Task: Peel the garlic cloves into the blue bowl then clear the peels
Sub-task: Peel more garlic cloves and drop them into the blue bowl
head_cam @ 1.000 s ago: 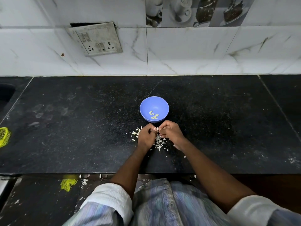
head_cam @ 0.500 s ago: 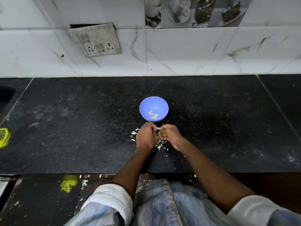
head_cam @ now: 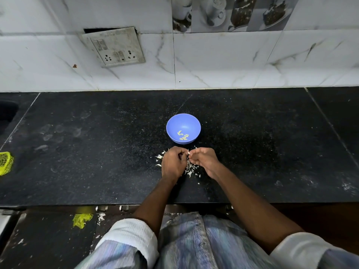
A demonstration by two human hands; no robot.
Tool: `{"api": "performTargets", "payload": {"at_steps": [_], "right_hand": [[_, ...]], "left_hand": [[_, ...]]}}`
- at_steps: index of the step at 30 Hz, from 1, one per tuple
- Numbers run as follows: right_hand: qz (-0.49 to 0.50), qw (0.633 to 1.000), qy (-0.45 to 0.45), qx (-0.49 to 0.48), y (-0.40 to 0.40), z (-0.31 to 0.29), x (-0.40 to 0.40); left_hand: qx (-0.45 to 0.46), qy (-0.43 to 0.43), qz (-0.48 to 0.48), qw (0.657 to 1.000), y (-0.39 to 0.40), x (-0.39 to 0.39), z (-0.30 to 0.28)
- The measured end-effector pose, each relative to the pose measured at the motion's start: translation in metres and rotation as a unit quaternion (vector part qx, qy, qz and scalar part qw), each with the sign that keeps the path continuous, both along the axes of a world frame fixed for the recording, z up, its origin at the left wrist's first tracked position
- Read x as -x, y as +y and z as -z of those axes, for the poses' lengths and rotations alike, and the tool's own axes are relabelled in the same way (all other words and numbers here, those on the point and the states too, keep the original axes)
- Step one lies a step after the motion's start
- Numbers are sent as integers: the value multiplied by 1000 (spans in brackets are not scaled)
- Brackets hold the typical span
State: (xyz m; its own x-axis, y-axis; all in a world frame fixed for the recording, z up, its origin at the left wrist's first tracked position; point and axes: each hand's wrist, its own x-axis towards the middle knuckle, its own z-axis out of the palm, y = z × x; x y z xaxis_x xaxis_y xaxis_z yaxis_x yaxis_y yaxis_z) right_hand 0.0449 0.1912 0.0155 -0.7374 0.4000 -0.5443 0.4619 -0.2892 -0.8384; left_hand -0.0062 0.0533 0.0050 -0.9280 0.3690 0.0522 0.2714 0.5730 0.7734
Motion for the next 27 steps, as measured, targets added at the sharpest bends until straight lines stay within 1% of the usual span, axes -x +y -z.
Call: {"api": "performTargets", "payload": {"at_steps": [5, 8, 10, 11, 13, 15, 19, 21, 22, 23, 24, 26, 27], "right_hand": [[18, 1000, -3, -24, 0, 1, 2], [13, 999, -5, -36, -2, -1, 3], [10, 999, -9, -47, -2, -2, 3], [9, 999, -10, -52, -3, -1, 3], [10, 998, -9, -57, -3, 1, 4], [11, 998, -2, -61, -3, 2, 5], [13, 999, 11, -49, -3, 5, 8], [15, 999, 10, -35, -4, 5, 10], [17, 1000, 6, -24, -4, 6, 12], [20, 1000, 1, -9, -5, 6, 13], [22, 1000, -4, 7, -6, 6, 14], [24, 999, -15, 34, -9, 8, 16], [28, 998, -19, 48, -11, 8, 17]], "left_hand": [[63, 29, -11, 998, -1, -2, -3], [86, 45, -20, 995, 0, -3, -7], [94, 38, -33, 994, 1, -3, -9], [86, 20, -41, 995, 1, -4, -9], [32, -40, -58, 997, 2, -3, -10], [-33, -107, -75, 991, 4, 0, -10], [-136, -226, -125, 956, 9, 2, -6], [-171, -264, -141, 939, 10, 1, -2], [-180, -270, -145, 935, 11, 0, -3], [-178, -259, -146, 938, 11, 0, -4], [-157, -226, -144, 951, 11, 0, -5], [-75, -122, -113, 983, 8, -1, -9], [-21, -62, -89, 994, 7, -2, -11]]}}
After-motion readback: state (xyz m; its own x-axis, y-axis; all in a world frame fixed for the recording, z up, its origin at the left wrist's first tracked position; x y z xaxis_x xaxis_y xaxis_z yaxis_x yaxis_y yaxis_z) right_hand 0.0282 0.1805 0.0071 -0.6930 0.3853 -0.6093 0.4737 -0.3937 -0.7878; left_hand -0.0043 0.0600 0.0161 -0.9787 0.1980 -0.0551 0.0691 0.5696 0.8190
